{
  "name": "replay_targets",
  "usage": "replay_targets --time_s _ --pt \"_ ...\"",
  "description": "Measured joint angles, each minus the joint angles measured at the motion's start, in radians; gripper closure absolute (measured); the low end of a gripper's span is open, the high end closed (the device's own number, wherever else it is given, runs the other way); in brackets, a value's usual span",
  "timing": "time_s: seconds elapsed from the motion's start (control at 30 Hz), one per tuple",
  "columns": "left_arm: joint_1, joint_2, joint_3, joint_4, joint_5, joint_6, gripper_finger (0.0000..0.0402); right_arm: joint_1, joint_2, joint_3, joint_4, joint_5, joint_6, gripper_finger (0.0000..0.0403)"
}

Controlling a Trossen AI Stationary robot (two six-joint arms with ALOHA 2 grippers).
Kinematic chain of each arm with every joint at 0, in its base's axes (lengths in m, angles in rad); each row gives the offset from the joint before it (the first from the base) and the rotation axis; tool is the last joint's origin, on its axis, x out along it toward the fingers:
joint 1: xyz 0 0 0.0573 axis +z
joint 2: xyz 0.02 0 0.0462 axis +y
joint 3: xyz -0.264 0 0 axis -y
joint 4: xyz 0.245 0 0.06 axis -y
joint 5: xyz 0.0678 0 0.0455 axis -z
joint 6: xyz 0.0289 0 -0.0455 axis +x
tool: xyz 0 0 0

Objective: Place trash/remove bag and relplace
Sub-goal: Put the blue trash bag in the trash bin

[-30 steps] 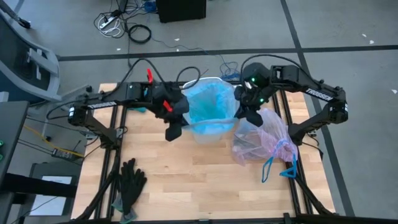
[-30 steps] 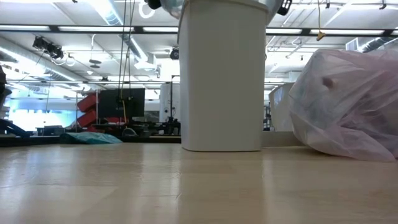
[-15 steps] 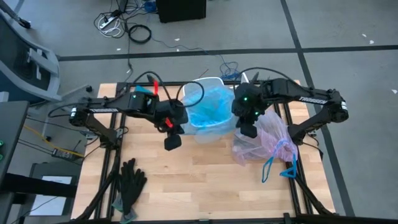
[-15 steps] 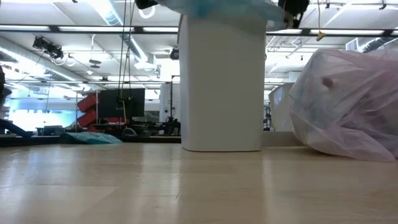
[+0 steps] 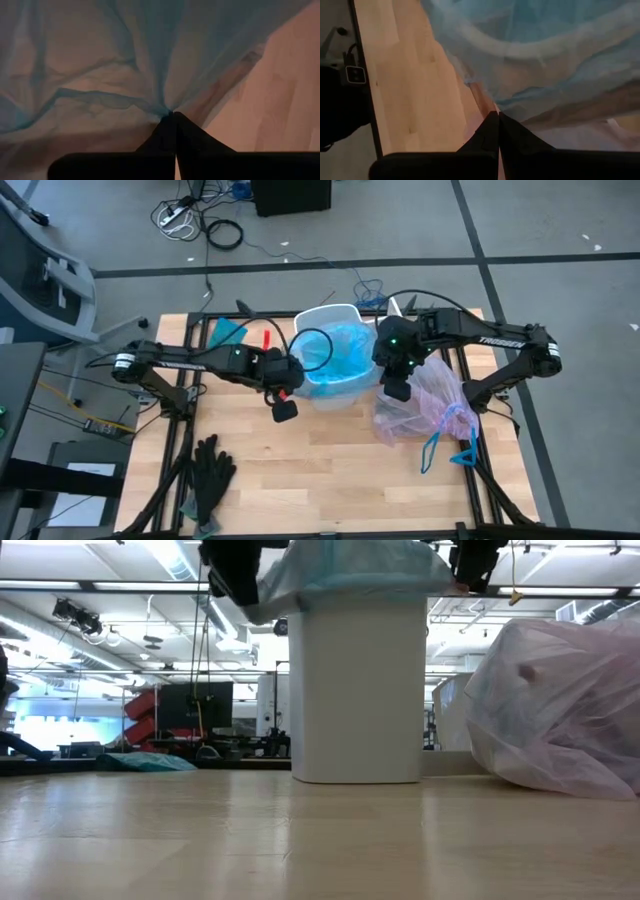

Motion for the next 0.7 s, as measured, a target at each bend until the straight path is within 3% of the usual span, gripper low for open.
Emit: replay_targets --time_s 0.2,0.4,0.7 --pt "-0.036 -0.074 0.016 0.158 -0.009 0.024 0.0399 0.004 -0.061 0.000 0.010 -0.004 0.038 0.0403" --pt "-0.044 -0.171 0.035 0.194 -0.050 0.039 0.0399 0.004 -0.145 0.000 0.044 0.012 0.079 0.0403" --pt "-0.039 -0.218 0.035 0.205 -0.262 0.038 0.0398 -0.011 -0.169 0.000 0.284 0.165 0.022 0.0403"
